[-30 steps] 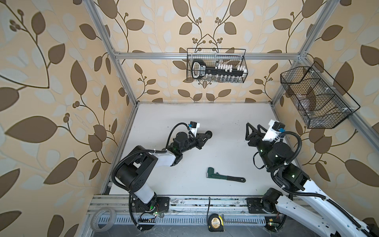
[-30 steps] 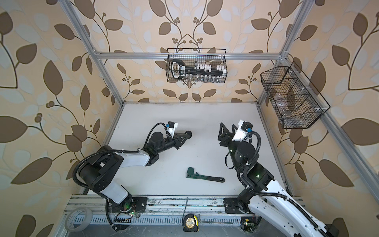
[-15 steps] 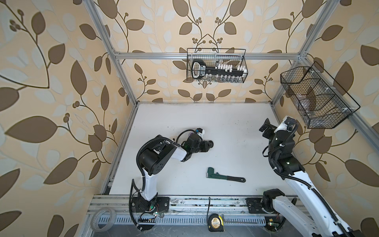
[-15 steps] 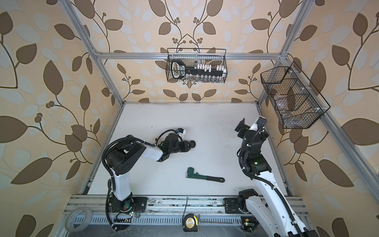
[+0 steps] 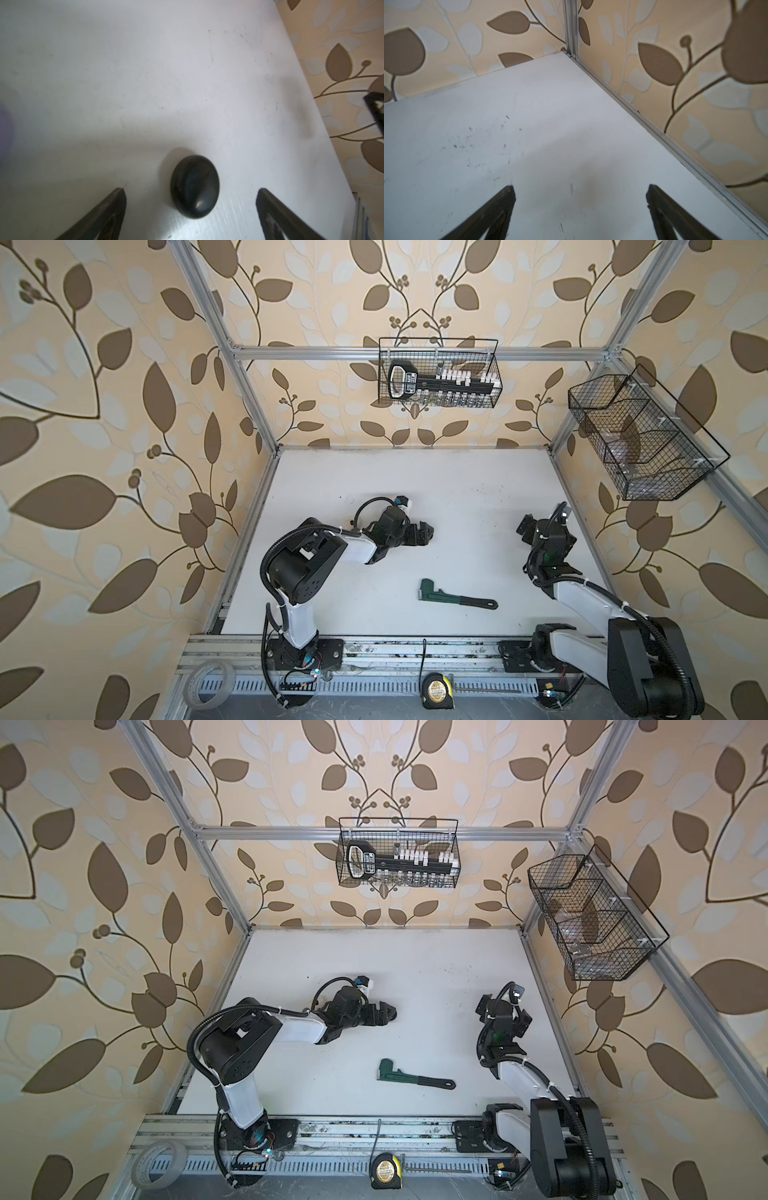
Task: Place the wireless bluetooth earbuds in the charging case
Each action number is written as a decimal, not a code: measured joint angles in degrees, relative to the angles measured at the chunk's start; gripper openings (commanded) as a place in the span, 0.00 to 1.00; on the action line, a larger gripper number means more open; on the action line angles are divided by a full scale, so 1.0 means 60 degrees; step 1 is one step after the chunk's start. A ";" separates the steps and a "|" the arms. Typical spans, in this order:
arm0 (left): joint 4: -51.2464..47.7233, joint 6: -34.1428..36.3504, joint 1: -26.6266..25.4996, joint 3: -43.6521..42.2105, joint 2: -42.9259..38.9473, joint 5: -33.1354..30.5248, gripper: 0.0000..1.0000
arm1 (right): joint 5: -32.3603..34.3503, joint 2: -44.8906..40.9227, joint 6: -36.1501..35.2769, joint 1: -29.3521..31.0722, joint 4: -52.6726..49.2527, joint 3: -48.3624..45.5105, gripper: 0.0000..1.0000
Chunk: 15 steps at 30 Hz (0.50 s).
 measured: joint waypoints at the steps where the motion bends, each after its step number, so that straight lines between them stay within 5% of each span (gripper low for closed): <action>1: -0.0437 0.0149 0.0069 -0.0007 -0.0226 -0.0113 0.99 | 0.0007 0.0011 -0.0073 0.0044 0.0393 -0.0164 1.00; 7: -0.2175 0.1322 0.1308 -0.0597 -0.3209 -0.2273 0.99 | -0.1257 0.0867 -0.0769 -0.0098 0.2259 -0.0878 1.00; 11: -0.1453 0.2335 0.2951 -0.2036 -0.5566 -0.4437 0.99 | -0.2087 0.1621 -0.1497 0.0379 0.3020 -0.0860 1.00; 15: -0.0674 0.3708 0.3778 -0.2994 -0.5978 -0.6488 0.99 | -0.2543 0.1891 -0.1807 0.0412 0.4025 -0.1027 1.00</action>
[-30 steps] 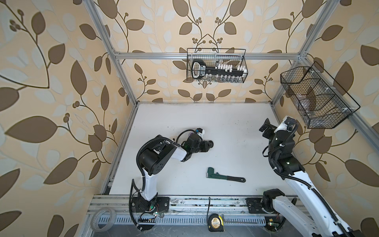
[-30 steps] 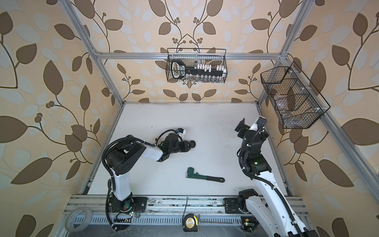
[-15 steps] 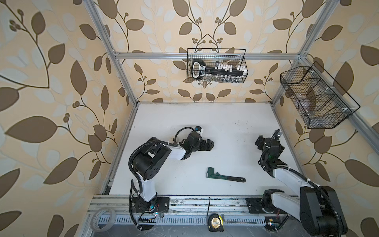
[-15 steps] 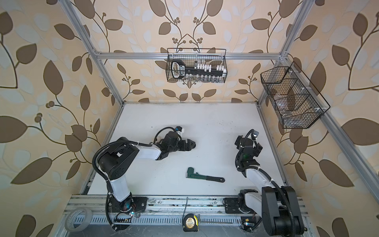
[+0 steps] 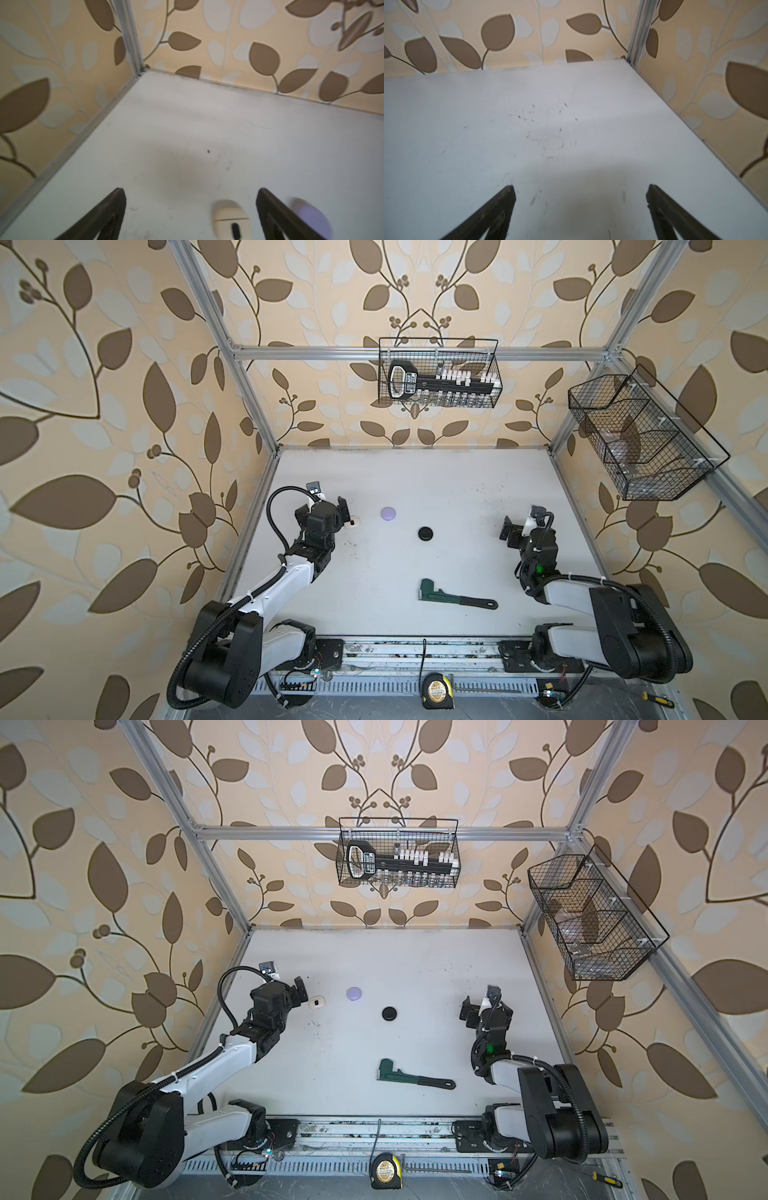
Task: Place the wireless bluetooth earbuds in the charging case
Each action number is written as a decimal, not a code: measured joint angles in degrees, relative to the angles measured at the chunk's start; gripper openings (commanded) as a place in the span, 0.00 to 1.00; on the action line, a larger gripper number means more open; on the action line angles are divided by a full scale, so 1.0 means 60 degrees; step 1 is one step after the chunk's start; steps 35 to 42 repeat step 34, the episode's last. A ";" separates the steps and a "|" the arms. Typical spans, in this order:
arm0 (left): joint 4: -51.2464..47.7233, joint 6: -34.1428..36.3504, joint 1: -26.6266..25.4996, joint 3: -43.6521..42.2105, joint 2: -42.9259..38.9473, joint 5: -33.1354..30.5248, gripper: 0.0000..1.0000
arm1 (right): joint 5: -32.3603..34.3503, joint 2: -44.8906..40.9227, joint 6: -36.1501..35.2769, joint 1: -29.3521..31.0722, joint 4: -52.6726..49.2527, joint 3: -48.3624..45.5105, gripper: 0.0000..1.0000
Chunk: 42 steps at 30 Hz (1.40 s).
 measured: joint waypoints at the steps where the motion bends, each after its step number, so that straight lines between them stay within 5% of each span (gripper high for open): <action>1: 0.0222 0.0284 0.0160 -0.0197 0.0069 -0.0200 0.99 | -0.0066 0.0066 -0.0055 0.0000 0.0186 -0.0066 1.00; 8: 0.1020 0.0674 0.1479 -0.0597 0.1537 -0.0117 0.99 | -0.0251 0.0113 -0.0197 0.0000 0.0707 -0.0229 1.00; 11: 0.1129 0.0506 0.2113 -0.0648 0.1472 0.0820 0.99 | -0.0280 0.0113 -0.0219 0.0000 0.0798 -0.0229 1.00; 15: 0.3880 0.0310 0.2754 -0.2062 0.2127 0.1676 0.99 | -0.0280 0.0113 -0.0222 0.0000 0.0838 -0.0229 1.00; 23: 0.3377 0.0616 0.2765 -0.1315 0.3344 0.3730 0.99 | -0.0277 0.0113 -0.0259 0.0018 0.0845 -0.0229 1.00; 42: 0.3293 0.0718 0.2765 -0.1177 0.3333 0.4193 0.99 | -0.0331 0.0113 -0.0397 0.0138 0.0940 -0.0248 1.00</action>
